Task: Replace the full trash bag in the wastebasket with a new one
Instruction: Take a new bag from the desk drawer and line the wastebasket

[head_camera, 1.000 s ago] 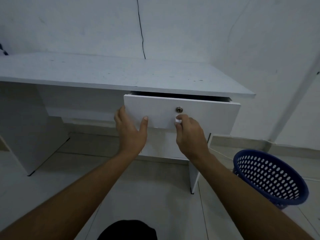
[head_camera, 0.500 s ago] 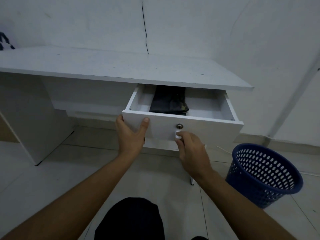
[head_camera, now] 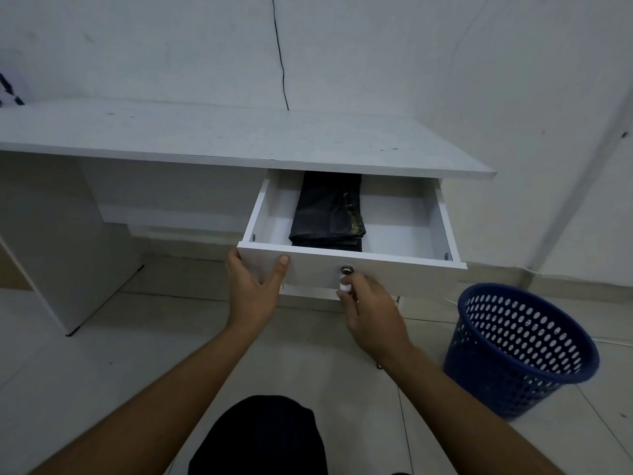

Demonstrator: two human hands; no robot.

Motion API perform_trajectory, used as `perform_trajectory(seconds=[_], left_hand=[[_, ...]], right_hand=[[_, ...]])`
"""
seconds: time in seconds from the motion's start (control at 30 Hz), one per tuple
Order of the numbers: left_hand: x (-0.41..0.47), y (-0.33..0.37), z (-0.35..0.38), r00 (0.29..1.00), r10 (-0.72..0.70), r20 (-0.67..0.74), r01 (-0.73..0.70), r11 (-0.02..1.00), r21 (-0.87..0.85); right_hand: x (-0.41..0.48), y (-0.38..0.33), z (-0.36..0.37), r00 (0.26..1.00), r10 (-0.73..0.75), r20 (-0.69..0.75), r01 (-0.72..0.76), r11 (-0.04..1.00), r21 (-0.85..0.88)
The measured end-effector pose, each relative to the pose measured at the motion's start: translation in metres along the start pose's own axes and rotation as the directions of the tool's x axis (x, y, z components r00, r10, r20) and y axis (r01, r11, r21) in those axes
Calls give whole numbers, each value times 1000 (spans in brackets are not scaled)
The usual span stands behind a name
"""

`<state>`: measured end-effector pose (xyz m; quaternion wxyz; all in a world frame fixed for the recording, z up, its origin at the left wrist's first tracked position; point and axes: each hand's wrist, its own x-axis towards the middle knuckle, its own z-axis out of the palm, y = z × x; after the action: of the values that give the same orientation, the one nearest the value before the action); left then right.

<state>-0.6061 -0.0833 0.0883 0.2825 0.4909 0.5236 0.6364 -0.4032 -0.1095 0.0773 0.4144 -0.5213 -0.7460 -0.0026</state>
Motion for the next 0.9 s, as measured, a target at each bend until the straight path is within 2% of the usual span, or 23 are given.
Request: perform_trajectory(seconds=[0.13, 0.27, 0.4, 0.47, 0.53, 0.6, 0.7, 0.8, 0.9], left_hand=[[-7, 12, -1, 997, 68, -20, -66, 994, 82], [-9, 33, -1, 943, 329, -50, -306, 916, 260], [4, 45, -1, 865, 496, 78, -485, 784, 389], [11, 55, 3, 832, 533, 154, -540, 715, 445], [22, 71, 9, 861, 454, 228, -506, 727, 463], [36, 84, 15, 900, 301, 316, -431, 731, 529], [54, 95, 23, 912, 34, 409, -306, 719, 623], [61, 101, 30, 896, -105, 431, -250, 683, 687], [67, 104, 38, 869, -243, 431, -172, 668, 724]], right_hand=[[0, -1, -4, 999, -14, 40, 15, 999, -37], [-2, -1, -6, 998, -16, 57, 21, 996, -91], [-1, 1, -4, 994, -84, 71, 93, 986, -136], [0, -1, -5, 992, -76, 98, 94, 978, -188], [3, -5, -11, 989, -67, 134, 104, 951, -291], [12, -11, -21, 989, -103, 104, 132, 935, -329], [36, -25, -39, 986, -162, -30, 148, 954, -262], [67, -35, -51, 973, -193, -131, 164, 966, -201], [98, -35, -54, 997, -23, -75, 7, 978, -209]])
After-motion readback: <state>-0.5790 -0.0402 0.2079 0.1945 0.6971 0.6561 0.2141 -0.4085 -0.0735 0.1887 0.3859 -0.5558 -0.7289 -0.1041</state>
